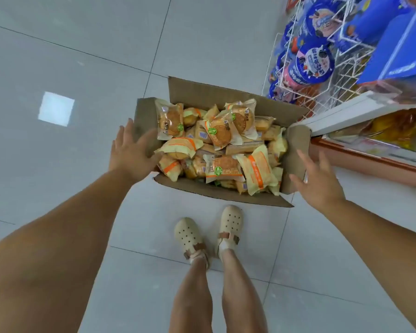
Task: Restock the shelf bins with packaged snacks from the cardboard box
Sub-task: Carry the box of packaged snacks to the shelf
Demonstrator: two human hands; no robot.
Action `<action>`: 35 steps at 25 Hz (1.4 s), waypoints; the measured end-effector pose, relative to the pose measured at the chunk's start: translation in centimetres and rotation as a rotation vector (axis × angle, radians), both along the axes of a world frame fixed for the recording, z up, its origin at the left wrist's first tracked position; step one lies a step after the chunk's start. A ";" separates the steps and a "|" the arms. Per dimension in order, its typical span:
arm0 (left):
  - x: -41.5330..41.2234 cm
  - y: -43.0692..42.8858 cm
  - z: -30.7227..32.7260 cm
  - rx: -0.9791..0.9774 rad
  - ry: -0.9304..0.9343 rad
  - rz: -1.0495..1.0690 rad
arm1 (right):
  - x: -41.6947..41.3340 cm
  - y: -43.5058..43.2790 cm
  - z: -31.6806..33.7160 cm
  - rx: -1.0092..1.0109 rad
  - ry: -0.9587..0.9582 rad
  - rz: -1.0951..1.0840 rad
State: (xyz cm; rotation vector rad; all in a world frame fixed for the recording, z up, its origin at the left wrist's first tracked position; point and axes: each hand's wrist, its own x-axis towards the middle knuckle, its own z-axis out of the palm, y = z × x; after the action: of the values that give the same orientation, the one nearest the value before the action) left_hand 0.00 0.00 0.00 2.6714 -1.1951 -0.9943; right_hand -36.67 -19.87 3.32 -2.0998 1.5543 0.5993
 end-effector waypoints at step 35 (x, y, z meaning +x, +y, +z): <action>-0.8 2.0 -2.7 0.036 0.159 0.314 | -5.6 0.7 -5.0 0.156 -0.139 -0.320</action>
State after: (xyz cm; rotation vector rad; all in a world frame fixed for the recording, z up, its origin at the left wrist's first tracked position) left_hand -0.85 2.01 -2.70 2.6337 -0.7074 -1.1525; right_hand -42.23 -19.17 -1.73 -1.6941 1.6602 0.4350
